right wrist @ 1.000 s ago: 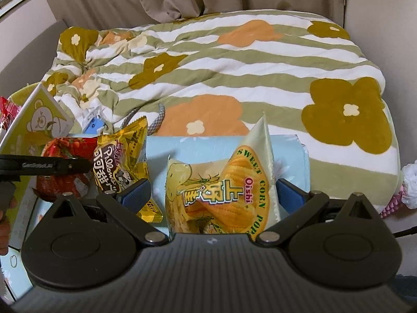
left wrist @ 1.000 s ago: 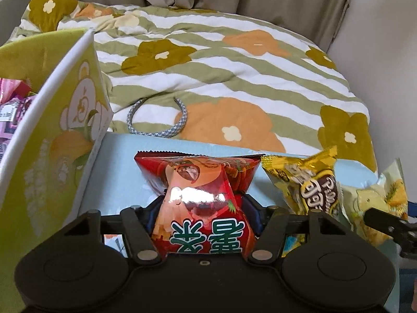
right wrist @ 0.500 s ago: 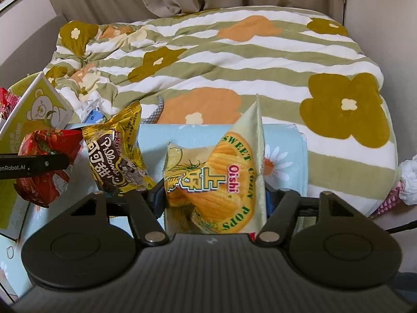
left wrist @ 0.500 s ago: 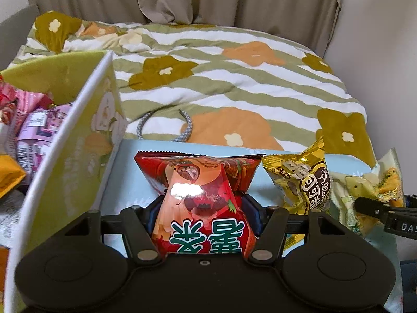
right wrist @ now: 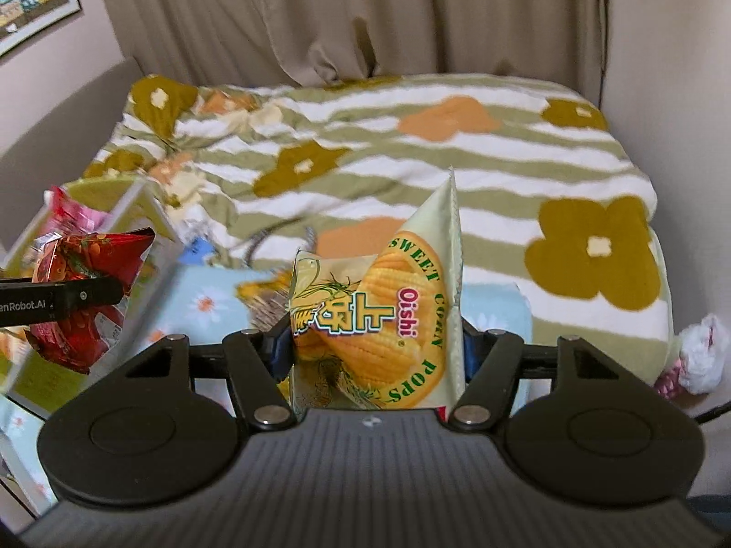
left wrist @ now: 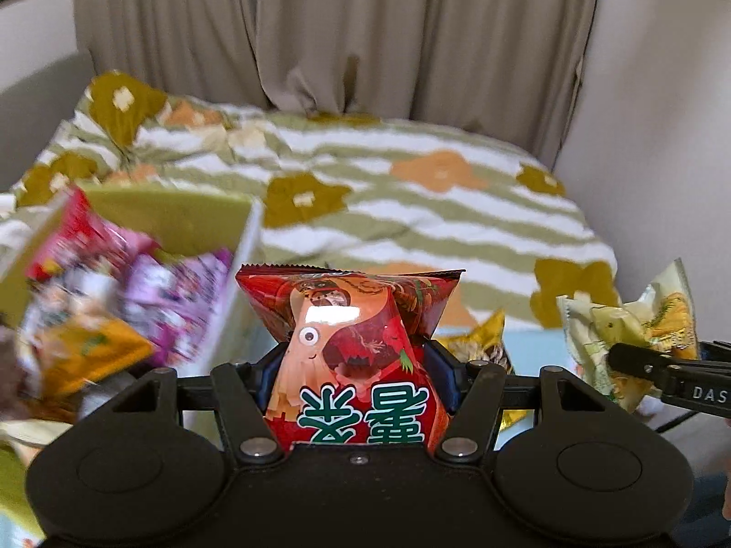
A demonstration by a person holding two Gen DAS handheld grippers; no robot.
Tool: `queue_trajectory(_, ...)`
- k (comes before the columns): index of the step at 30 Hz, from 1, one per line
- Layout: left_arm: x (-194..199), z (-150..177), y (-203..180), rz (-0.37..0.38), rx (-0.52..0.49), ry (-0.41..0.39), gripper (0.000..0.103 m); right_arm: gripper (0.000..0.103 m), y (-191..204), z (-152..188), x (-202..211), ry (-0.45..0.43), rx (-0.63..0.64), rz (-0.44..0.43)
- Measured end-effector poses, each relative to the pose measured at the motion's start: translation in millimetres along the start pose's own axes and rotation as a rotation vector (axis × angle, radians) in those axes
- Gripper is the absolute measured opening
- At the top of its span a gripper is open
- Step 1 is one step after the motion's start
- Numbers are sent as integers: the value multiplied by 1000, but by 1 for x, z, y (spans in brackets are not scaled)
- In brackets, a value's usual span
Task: Organize snacks
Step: 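Carry the red bag and Oishi corn pops bag toward the yellow box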
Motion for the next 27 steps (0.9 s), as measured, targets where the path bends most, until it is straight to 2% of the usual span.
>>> queue_trajectory(8, 63, -39, 58, -46, 8, -116, 66, 80, 78, -51, 22, -93, 32, -101)
queue_trajectory(14, 83, -68, 119, -55, 16, -158, 66, 80, 146, -83, 24, -146, 37, -142)
queue_trajectory(18, 82, -88, 161, -45, 26, -160, 66, 80, 192, -101, 16, -158, 42, -154)
queue_trajectory(23, 64, -110, 206, -20, 18, -123, 66, 80, 243, -119, -3, -158, 26, -152)
queue_trajectory(27, 40, -116, 232, 35, 24, -49, 67, 80, 270, -127, -21, -143, 6, -125)
Point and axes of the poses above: each gripper's, at about its wrist camera, not at the fingertips, and x roughly against the way its jaws point, y to its left, z to its underside, the point moved 4 cm from there along -x, roughly the way its jaws point, and after that the axes turned 5 degrees about x, right-handed, at the moved point
